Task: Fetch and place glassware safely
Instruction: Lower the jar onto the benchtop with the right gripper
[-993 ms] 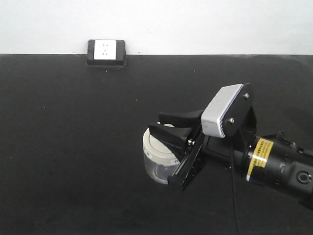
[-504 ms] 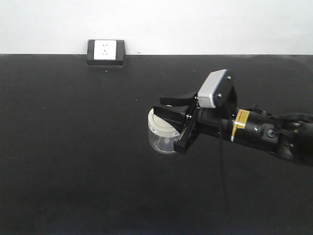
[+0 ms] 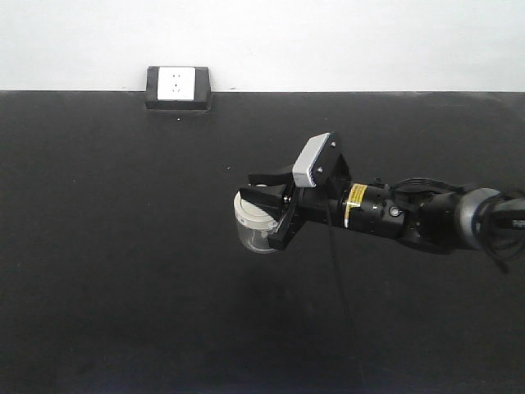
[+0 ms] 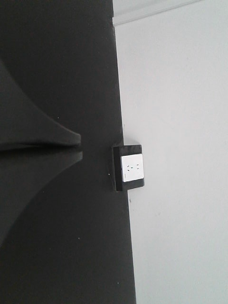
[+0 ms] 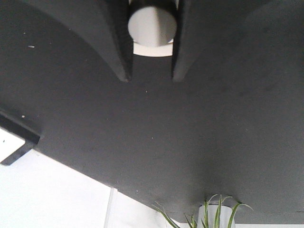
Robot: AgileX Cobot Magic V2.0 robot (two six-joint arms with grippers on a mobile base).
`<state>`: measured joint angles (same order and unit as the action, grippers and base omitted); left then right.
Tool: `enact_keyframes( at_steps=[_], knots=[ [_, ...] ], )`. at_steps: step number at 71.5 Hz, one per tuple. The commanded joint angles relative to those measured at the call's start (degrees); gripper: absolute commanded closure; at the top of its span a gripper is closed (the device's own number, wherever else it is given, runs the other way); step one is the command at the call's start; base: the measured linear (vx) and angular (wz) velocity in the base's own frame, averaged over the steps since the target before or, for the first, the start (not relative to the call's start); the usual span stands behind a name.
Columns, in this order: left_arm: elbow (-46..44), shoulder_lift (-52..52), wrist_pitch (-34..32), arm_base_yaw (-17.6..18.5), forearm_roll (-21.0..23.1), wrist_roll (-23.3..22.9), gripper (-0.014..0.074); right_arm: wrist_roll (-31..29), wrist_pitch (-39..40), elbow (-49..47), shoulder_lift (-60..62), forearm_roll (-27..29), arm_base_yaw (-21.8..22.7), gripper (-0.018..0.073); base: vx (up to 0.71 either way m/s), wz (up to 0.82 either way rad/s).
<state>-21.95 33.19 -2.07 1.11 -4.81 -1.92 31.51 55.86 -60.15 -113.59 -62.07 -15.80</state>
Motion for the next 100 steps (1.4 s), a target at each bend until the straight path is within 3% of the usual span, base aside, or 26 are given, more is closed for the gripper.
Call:
enact_keyframes(
  at_steps=[1, 29, 57, 68, 90, 100],
  knots=[
    [-1.4, 0.2, -4.2, 0.4, 0.4, -0.6, 0.0603, -1.3, 6.5, -2.9, 0.2, 4.2, 0.3, 0.0559, 0.0, 0.0],
    [-1.4, 0.2, -4.2, 0.4, 0.4, -0.6, 0.0603, -8.6, 10.7, -4.0, -7.2, 11.3, 0.3, 0.0559, 0.0, 0.0],
    [-1.4, 0.2, -4.2, 0.4, 0.4, -0.6, 0.0603, -8.8, 10.8, -4.0, -8.1, 12.8, 0.3, 0.0532, 0.0, 0.0],
    [-1.4, 0.2, -4.2, 0.4, 0.4, -0.6, 0.0603, -8.8, 10.8, -4.0, -8.1, 12.7, 0.3, 0.0419, 0.0, 0.0],
    [-1.4, 0.2, -4.2, 0.4, 0.4, -0.6, 0.0603, -8.8, 10.8, -4.0, -8.1, 13.0, 0.3, 0.0013, 0.0, 0.0],
    [-1.4, 0.2, -4.2, 0.4, 0.4, -0.6, 0.0603, -8.8, 10.8, -4.0, -8.0, 13.5, 0.3, -0.0066, 0.0, 0.0]
  ],
)
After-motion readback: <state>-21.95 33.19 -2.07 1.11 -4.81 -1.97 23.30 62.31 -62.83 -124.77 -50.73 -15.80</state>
